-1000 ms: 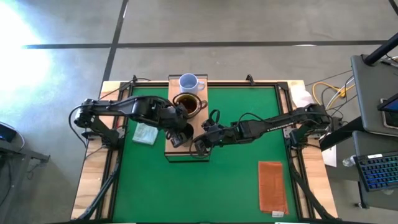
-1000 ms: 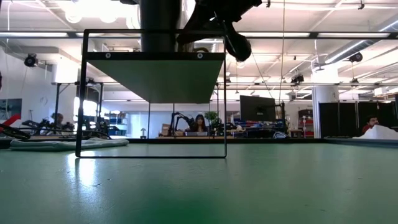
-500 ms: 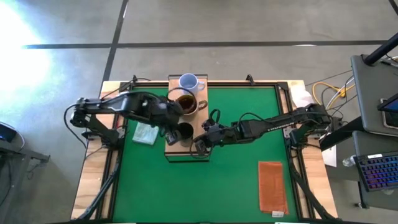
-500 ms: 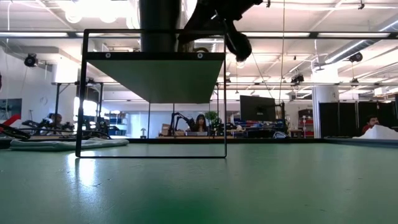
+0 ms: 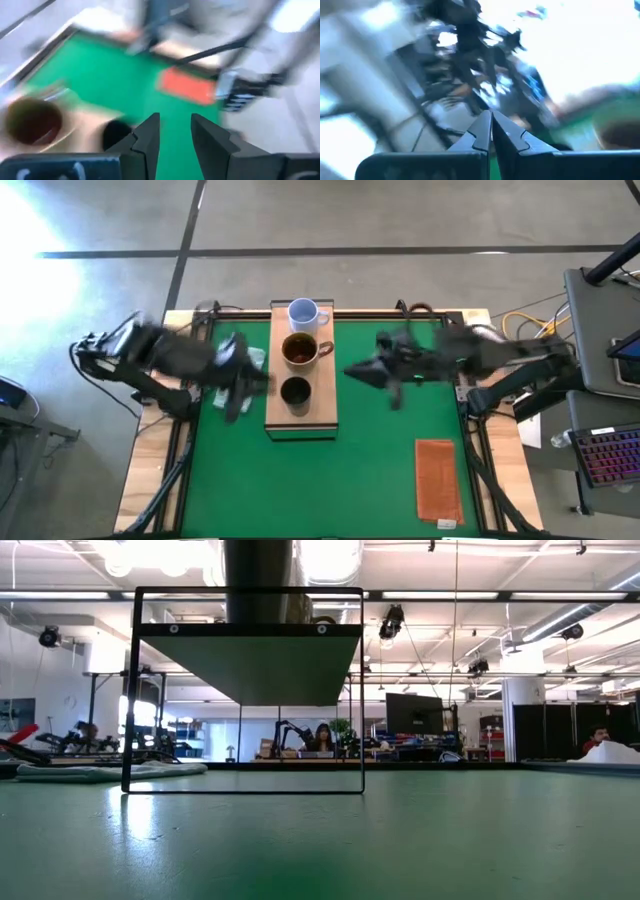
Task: Stack small to large cups/mugs on shelf
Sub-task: Return to Home Position
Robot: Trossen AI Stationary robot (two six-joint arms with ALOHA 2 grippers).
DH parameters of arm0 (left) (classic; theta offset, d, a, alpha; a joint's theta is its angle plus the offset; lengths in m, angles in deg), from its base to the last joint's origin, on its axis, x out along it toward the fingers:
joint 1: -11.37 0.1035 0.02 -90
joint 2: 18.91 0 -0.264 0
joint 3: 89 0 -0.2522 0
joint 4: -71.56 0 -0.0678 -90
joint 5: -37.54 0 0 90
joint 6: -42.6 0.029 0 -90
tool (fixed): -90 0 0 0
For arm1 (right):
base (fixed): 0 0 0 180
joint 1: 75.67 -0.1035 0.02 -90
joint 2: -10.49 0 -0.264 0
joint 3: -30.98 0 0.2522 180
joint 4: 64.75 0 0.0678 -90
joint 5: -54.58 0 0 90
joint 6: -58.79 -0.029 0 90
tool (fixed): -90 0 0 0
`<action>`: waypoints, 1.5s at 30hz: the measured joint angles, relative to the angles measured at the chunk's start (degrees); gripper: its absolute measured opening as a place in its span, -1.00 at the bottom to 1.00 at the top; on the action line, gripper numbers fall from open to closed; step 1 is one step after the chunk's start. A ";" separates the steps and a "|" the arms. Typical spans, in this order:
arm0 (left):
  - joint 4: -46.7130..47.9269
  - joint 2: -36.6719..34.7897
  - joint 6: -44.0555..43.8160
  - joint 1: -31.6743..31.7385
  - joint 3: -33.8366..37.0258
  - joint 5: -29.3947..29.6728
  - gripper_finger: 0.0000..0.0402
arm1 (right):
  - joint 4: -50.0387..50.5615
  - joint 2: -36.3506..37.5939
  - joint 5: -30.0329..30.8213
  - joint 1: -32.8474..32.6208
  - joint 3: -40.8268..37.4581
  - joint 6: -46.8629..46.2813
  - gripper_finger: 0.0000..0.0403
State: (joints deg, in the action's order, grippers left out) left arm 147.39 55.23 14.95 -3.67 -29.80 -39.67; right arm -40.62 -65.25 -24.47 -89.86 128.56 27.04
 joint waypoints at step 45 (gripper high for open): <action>-46.94 -72.64 -1.04 -12.20 98.31 24.57 -0.52 | -72.21 35.51 -18.39 18.22 -83.40 6.00 -0.96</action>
State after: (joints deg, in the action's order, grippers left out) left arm 100.45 -17.41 13.91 -15.87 68.51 -15.09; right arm -112.84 -29.74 -42.86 -71.64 45.16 33.04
